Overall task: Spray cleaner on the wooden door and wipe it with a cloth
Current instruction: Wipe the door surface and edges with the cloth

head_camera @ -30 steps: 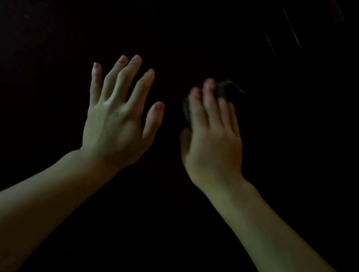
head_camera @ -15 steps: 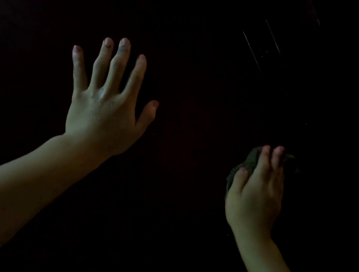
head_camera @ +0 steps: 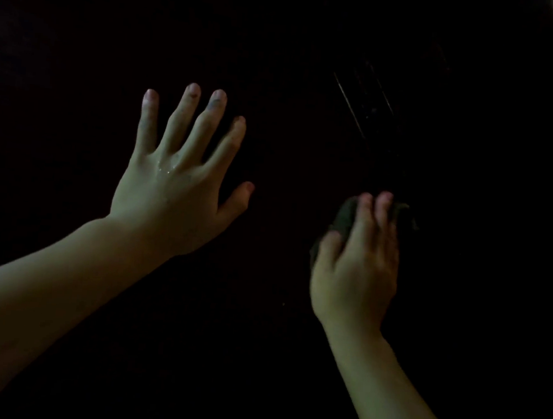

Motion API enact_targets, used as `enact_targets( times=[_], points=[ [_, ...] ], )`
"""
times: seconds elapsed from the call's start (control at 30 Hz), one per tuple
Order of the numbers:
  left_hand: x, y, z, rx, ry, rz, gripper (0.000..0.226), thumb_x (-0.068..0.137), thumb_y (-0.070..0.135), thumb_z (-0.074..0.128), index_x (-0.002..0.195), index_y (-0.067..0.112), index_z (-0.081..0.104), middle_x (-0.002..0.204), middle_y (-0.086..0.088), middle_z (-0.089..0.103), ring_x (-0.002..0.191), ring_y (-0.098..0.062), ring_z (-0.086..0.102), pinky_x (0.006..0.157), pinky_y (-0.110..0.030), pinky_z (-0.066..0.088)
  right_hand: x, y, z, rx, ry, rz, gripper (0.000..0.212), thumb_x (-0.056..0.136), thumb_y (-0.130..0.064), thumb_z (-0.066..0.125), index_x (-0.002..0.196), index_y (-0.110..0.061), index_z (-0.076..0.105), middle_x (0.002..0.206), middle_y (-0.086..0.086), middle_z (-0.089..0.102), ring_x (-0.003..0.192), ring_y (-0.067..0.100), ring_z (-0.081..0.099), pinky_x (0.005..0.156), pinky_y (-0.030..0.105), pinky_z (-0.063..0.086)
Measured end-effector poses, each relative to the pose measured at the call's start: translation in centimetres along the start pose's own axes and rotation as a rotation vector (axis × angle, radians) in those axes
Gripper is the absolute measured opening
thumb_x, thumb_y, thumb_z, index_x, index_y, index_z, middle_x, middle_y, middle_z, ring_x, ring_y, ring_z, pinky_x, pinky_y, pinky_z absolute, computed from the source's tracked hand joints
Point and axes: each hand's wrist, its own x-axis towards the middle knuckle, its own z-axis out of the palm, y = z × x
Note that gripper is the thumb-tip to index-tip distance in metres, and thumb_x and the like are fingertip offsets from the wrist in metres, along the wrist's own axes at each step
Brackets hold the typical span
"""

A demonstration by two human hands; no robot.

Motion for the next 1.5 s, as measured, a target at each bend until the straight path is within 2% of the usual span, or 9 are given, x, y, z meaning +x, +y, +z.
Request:
enact_targets(
  times=[0.13,0.27,0.37,0.6,0.8,0.97,1.13,1.37,1.5],
  points=[
    [0.2,0.1,-0.1,-0.005,-0.003,0.016,0.076,0.089,0.060,0.027,0.148,0.010,0.030,0.156,-0.020,0.017,0.146,-0.038,0.009,0.114,-0.064,0.002,0.1,1.9,-0.8,-0.043,-0.026,0.059,0.062,0.091,-0.037,0.028,0.147,-0.012,0.031,0.158,0.009,0.020,0.141,0.032,0.028,0.116,0.045,0.025],
    [1.3,0.8,-0.1,-0.003,-0.012,0.037,0.075,0.089,0.059,0.027,0.147,0.013,0.032,0.156,-0.019,0.019,0.145,-0.038,0.012,0.114,-0.064,0.003,3.1,-2.3,-0.6,-0.003,-0.137,-0.362,0.063,0.087,-0.034,0.033,0.148,-0.016,0.030,0.158,0.007,0.021,0.143,0.030,0.025,0.116,0.040,0.019],
    [2.7,1.4,-0.1,-0.012,0.013,0.040,0.070,0.090,0.053,0.025,0.146,0.012,0.035,0.154,-0.020,0.025,0.144,-0.039,0.018,0.113,-0.065,0.008,7.0,-6.2,-0.1,0.062,-0.171,-0.509,0.064,0.088,-0.033,0.030,0.149,-0.015,0.028,0.158,0.008,0.019,0.145,0.028,0.020,0.119,0.040,0.013],
    [6.2,3.1,0.1,-0.027,0.045,0.030,0.070,0.089,0.055,0.028,0.146,0.013,0.033,0.154,-0.017,0.024,0.145,-0.035,0.016,0.114,-0.063,0.005,5.9,1.5,-0.3,0.022,-0.039,-0.168,0.060,0.089,-0.033,0.033,0.146,-0.012,0.036,0.156,0.008,0.026,0.143,0.025,0.026,0.116,0.042,0.026],
    [6.8,3.5,0.4,-0.068,0.090,0.018,0.065,0.090,0.049,0.033,0.141,0.009,0.039,0.151,-0.019,0.030,0.143,-0.036,0.022,0.115,-0.062,0.007,5.2,1.0,-1.3,-0.041,-0.125,-0.319,0.061,0.089,-0.031,0.034,0.147,-0.010,0.032,0.157,0.011,0.021,0.143,0.029,0.025,0.116,0.041,0.023],
    [7.3,3.0,0.6,-0.197,0.225,-0.070,0.057,0.089,0.029,0.046,0.136,-0.003,0.041,0.142,-0.026,0.039,0.137,-0.042,0.030,0.115,-0.058,0.016,12.5,-7.1,0.4,0.032,-0.134,-0.615,0.057,0.092,-0.024,0.041,0.146,-0.010,0.034,0.156,0.011,0.024,0.140,0.030,0.030,0.117,0.038,0.017],
    [8.2,3.4,0.4,-0.084,0.167,-0.063,0.066,0.090,0.041,0.035,0.143,0.002,0.036,0.148,-0.021,0.033,0.141,-0.039,0.024,0.116,-0.059,0.010,17.5,-6.3,0.4,-0.028,-0.144,-0.530,0.056,0.096,-0.031,0.036,0.149,-0.014,0.027,0.158,0.007,0.020,0.145,0.022,0.021,0.119,0.033,0.010],
    [9.5,3.8,0.4,-0.014,0.094,-0.050,0.073,0.090,0.054,0.024,0.146,0.008,0.031,0.155,-0.020,0.020,0.145,-0.037,0.013,0.115,-0.062,0.006,6.1,6.5,-2.4,-0.124,-0.136,-0.349,0.057,0.090,-0.029,0.036,0.143,-0.008,0.037,0.155,0.007,0.027,0.143,0.024,0.027,0.117,0.042,0.021],
    [9.9,4.1,0.4,0.012,0.076,-0.038,0.079,0.088,0.059,0.022,0.147,0.007,0.029,0.156,-0.021,0.018,0.145,-0.037,0.011,0.115,-0.061,0.005,9.8,2.5,-1.4,-0.081,-0.111,-0.428,0.060,0.086,-0.029,0.036,0.142,-0.006,0.040,0.153,0.012,0.032,0.140,0.028,0.032,0.118,0.042,0.019]
  ],
)
